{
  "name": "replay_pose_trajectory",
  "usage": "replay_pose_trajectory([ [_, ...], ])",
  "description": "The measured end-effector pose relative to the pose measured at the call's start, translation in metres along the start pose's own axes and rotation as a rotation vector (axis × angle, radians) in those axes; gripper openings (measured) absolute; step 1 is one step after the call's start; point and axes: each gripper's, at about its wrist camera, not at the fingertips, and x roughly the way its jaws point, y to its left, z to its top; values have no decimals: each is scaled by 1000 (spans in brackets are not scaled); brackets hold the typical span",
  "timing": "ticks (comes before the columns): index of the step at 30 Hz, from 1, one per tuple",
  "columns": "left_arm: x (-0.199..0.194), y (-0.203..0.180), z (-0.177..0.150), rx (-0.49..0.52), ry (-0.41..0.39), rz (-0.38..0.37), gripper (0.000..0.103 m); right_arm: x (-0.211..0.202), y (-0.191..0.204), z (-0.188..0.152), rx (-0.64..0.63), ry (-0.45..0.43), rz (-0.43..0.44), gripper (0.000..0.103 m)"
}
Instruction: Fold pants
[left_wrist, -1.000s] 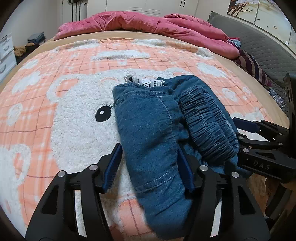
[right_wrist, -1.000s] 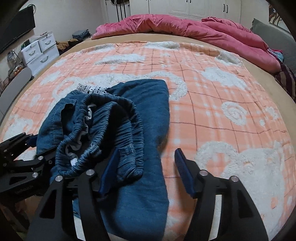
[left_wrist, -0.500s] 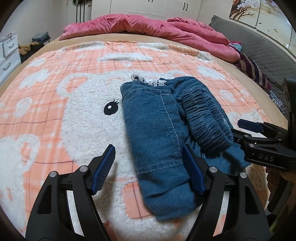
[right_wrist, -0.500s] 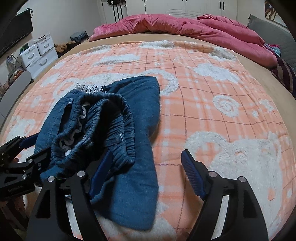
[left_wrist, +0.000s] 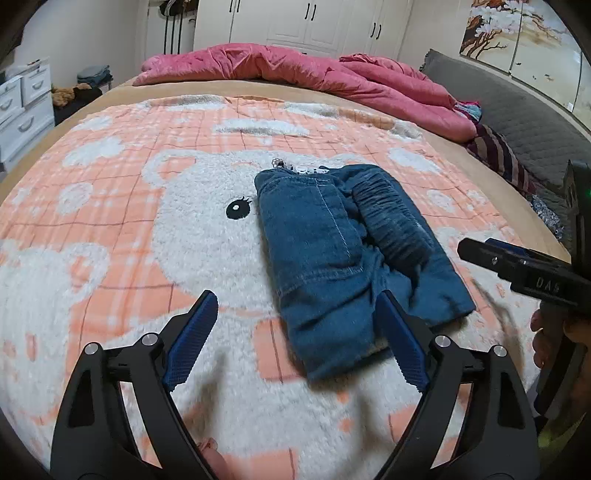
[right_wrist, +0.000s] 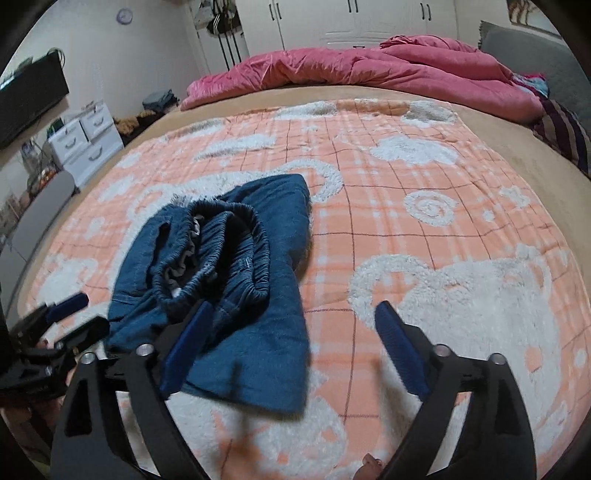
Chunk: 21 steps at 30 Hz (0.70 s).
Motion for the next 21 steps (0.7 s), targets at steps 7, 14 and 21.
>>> replay_pose_trajectory([
  [7, -20, -5, -14, -14, -37, -5, 89, -18, 3, -13, 20, -33, 14, 95],
  [14, -30, -9, -28, -30, -37, 4, 93, -37, 16, -32, -16, -62, 37, 97],
  [21, -38, -16, -42, -26, -33, 21, 93, -52, 17, -41, -61, -104, -2, 98],
])
